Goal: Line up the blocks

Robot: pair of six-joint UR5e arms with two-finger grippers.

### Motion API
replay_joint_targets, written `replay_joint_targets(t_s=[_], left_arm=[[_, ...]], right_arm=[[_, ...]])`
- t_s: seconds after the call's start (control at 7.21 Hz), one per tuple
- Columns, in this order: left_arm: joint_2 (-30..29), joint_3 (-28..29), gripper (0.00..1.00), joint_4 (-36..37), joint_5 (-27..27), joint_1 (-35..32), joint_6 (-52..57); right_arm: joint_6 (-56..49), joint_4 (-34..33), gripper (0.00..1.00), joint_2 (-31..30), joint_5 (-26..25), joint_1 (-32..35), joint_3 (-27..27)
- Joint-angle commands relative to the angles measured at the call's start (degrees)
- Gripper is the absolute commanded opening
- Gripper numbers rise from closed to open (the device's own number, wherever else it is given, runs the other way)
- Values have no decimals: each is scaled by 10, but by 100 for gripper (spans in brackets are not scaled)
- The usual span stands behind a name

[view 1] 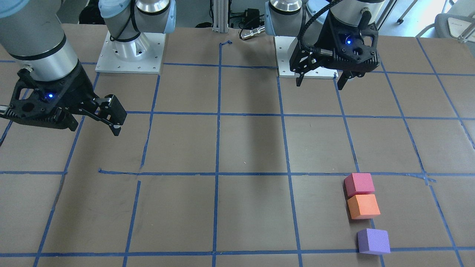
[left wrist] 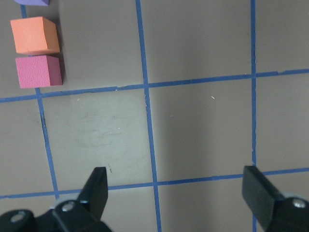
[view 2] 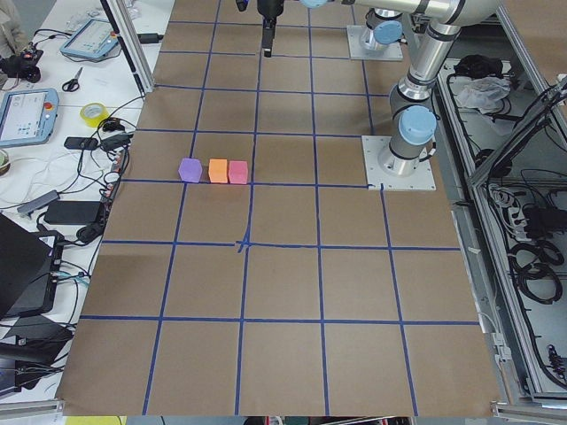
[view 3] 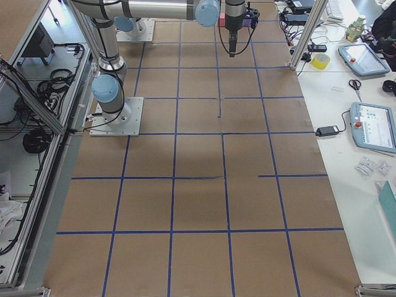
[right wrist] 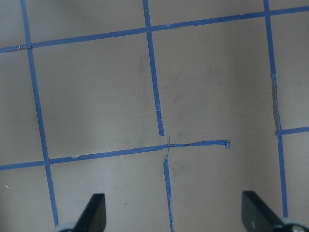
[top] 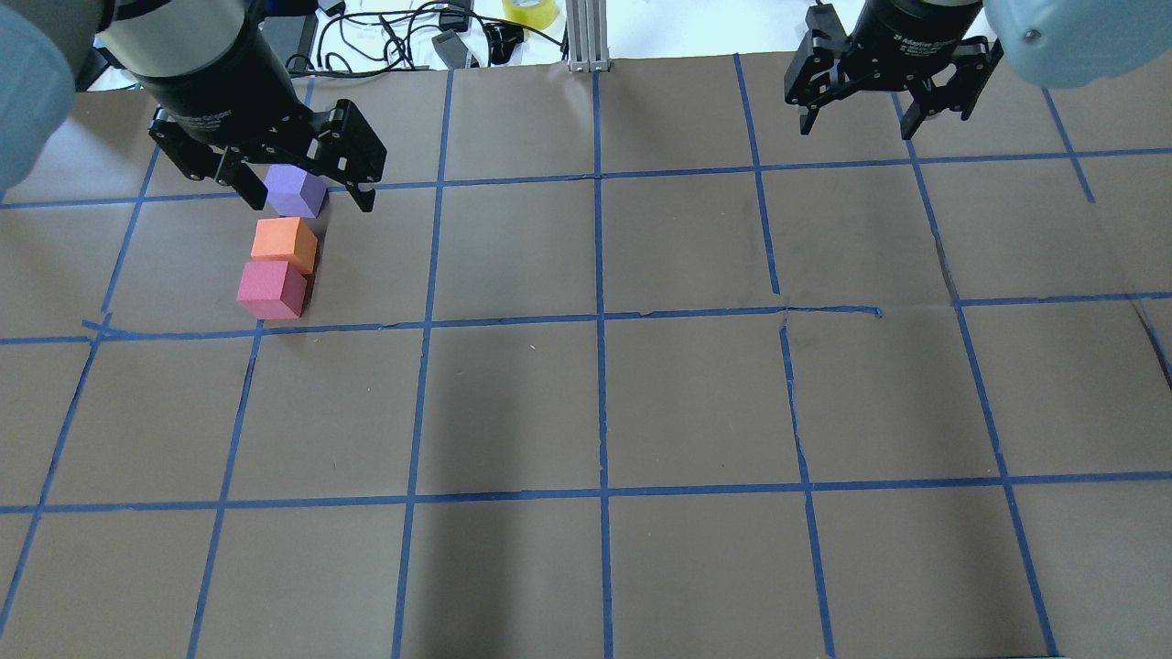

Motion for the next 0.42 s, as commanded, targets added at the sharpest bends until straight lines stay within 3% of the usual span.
replay_joint_targets(t_s=[0.0, 0.28], left_arm=[[2, -1, 100, 10, 10, 1, 1], [6, -5, 100, 8, 22, 2, 2]], right_arm=[[2, 0, 100, -7, -5, 1, 0], [2, 0, 100, -10, -5, 1, 0]])
